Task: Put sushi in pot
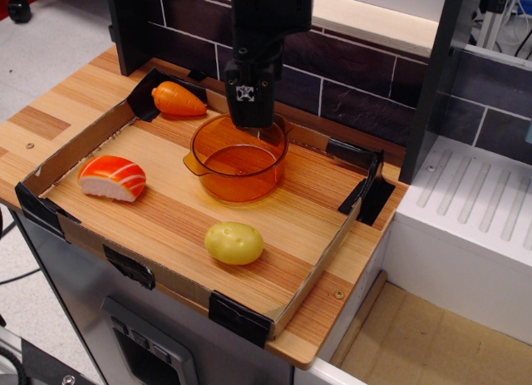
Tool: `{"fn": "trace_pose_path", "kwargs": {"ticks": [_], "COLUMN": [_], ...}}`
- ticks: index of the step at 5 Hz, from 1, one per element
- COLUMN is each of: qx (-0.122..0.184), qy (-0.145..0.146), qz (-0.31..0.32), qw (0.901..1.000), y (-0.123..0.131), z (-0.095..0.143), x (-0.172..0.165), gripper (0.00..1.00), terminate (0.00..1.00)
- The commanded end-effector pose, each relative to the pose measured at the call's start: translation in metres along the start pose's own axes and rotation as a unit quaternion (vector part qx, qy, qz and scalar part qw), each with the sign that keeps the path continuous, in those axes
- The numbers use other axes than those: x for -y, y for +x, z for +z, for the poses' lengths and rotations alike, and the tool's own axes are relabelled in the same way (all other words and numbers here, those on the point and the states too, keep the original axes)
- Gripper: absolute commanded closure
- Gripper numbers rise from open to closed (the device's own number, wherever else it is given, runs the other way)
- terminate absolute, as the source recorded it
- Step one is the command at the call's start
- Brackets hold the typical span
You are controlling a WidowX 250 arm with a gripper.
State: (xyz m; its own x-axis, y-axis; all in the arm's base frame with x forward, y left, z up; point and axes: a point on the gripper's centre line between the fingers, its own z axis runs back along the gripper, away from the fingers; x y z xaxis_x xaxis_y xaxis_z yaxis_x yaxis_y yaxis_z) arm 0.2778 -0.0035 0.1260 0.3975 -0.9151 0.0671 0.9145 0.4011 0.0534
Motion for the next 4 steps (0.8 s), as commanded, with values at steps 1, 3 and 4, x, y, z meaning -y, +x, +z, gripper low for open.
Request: {"fn": "trace_pose_path", "kwargs": {"ticks": [1, 3, 4], "qx": [0.0, 0.046, 0.047], "qy": [0.0, 0.014, -0.01], "qz": [0.0, -0.129, -0.149], "qw": [1.0, 0.9905, 0.9877], "y": [0.0, -0.067, -0.103], "z": [0.0, 0.045, 0.042], "x": [0.0, -0.003, -0.013], "gripper": [0.0, 0.0, 0.0], "terminate": [0.0, 0.0, 0.0]}}
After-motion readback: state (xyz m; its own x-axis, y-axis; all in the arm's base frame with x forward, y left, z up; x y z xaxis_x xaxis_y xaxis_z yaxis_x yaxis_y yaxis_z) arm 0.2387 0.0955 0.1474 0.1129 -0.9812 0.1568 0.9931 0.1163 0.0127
